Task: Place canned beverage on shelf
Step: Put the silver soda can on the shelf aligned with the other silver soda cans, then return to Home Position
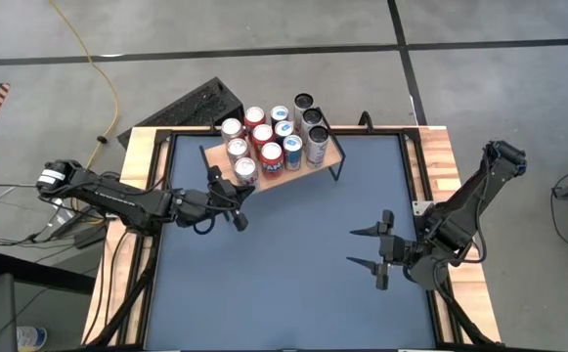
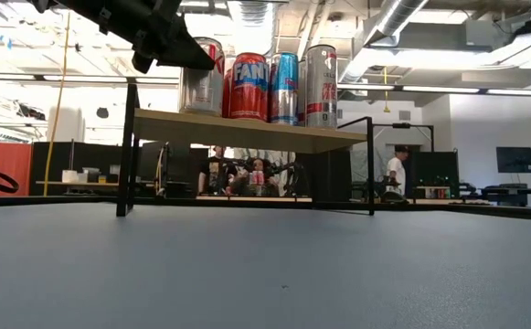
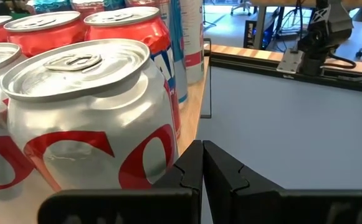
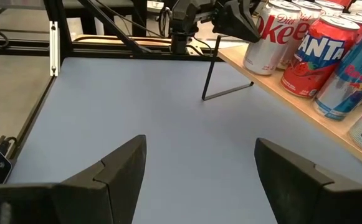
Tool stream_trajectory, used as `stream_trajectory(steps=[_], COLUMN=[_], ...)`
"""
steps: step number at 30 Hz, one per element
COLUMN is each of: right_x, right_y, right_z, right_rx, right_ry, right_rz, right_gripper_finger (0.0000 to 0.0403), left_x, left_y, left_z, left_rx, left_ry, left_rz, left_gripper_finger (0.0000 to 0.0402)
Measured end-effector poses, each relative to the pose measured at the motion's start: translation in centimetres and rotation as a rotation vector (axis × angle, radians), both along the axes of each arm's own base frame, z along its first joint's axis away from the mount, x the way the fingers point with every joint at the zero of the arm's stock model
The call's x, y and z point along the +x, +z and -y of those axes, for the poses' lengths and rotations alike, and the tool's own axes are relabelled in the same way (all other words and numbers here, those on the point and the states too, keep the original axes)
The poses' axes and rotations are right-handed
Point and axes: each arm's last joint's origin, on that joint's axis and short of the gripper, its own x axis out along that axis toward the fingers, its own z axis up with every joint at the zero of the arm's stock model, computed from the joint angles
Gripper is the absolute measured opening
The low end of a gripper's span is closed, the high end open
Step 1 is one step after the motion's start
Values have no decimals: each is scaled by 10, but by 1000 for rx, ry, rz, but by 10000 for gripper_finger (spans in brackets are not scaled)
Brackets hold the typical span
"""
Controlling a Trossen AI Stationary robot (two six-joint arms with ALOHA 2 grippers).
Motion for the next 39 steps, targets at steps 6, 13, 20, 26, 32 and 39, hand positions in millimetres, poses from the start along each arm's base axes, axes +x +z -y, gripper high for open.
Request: stream_trajectory(steps=[6, 13, 20, 26, 32, 39], right_x=[0, 0, 0, -5, -23, -47], right_y=[0, 0, 0, 18, 61, 71], right_z=[0, 0, 0, 6, 22, 49], right_rx=[2, 13, 14, 2, 20, -32], right_ry=[0, -3, -2, 22, 58, 66], right_rz=[1, 5, 6, 37, 124, 98], right_gripper_finger=[292, 292, 292, 292, 292, 292], left_x=[0, 0, -3, -18, -50, -77], left_y=[0, 0, 13, 62, 119, 135], left_z=[-1, 0, 9, 23, 37, 35], left_rx=[6, -5, -122, -286, -295, -236], left_ry=[28, 15, -170, -408, -684, -720], left_rz=[3, 9, 98, 295, 472, 534], left_gripper_finger=[0, 0, 0, 0, 0, 0])
